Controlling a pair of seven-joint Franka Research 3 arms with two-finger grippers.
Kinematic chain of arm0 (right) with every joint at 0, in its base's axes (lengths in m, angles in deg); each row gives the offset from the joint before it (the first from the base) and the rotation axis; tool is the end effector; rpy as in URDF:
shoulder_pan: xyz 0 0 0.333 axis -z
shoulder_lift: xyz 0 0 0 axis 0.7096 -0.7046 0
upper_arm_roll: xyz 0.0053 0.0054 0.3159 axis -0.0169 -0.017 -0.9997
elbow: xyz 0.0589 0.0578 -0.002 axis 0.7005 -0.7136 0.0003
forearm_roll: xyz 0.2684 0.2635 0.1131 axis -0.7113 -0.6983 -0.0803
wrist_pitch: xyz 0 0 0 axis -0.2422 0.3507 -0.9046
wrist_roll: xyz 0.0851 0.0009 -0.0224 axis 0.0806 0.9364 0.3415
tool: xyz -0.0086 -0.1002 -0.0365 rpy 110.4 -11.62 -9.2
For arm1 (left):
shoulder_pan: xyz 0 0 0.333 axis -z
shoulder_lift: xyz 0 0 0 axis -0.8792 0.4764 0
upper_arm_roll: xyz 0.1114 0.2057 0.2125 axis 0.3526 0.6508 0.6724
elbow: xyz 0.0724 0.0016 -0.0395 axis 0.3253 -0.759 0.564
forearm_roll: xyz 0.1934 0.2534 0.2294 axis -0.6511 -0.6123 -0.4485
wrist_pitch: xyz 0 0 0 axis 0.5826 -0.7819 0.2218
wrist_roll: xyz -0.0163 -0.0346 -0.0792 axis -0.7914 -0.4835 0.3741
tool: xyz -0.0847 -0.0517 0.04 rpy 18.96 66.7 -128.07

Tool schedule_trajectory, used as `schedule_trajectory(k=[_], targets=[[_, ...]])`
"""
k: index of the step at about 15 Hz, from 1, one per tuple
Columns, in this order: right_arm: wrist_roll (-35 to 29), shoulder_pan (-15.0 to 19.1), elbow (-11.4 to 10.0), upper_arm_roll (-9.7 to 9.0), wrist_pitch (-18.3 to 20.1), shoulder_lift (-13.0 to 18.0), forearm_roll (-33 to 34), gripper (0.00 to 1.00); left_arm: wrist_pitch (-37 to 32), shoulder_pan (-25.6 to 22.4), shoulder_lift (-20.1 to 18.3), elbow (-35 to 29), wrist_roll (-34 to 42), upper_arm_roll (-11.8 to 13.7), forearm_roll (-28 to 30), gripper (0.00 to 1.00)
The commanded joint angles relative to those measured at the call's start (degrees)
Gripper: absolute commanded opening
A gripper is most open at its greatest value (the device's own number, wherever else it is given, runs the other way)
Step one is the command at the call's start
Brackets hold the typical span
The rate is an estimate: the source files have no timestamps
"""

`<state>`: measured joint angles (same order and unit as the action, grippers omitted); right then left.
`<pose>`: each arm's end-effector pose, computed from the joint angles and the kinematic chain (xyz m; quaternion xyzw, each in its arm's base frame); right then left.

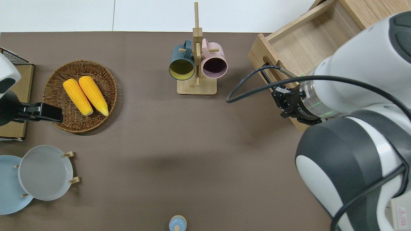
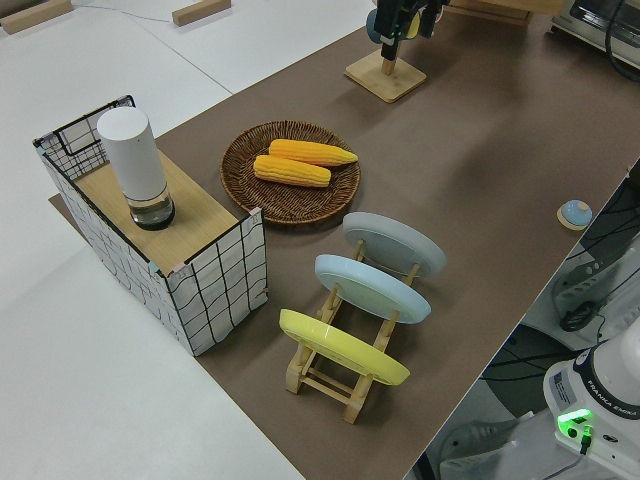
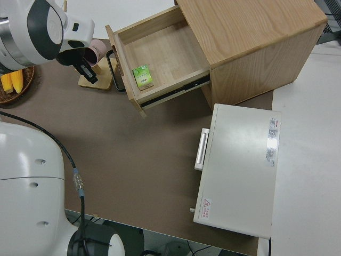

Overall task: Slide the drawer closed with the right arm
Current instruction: 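Push the wooden drawer away from the robot with the right gripper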

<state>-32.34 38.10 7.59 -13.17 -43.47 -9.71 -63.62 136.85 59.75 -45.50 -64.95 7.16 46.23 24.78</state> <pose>0.5763 0.1861 0.6192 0.9359 -0.3519 -0.0141 0.0023 0.5611 -0.0150 0.6262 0.9995 -0.0253 -0.0167 0.0013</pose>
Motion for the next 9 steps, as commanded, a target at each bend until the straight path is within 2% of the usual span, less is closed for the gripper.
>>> schedule_trajectory(k=[1,3,7,9], targets=[[-7.81,-0.27,0.15,-0.13,-1.5,-2.1,0.49,0.0,-1.13,-0.22,0.65,1.49,0.56,-0.37,-0.98,0.99],[-12.29,-0.89,0.15,-0.13,-3.61,-4.12,0.48,0.0,-1.13,-0.22,0.65,1.49,0.56,-0.37,-0.98,0.99],[-18.01,-1.86,0.15,0.04,-4.06,-7.81,1.71,0.0,-1.13,-0.22,0.65,1.49,0.56,-0.37,-0.98,0.99],[-18.64,-1.77,0.15,0.04,-4.05,-9.92,3.46,0.0,-1.13,-0.22,0.65,1.4,0.56,-0.37,-0.98,0.99]])
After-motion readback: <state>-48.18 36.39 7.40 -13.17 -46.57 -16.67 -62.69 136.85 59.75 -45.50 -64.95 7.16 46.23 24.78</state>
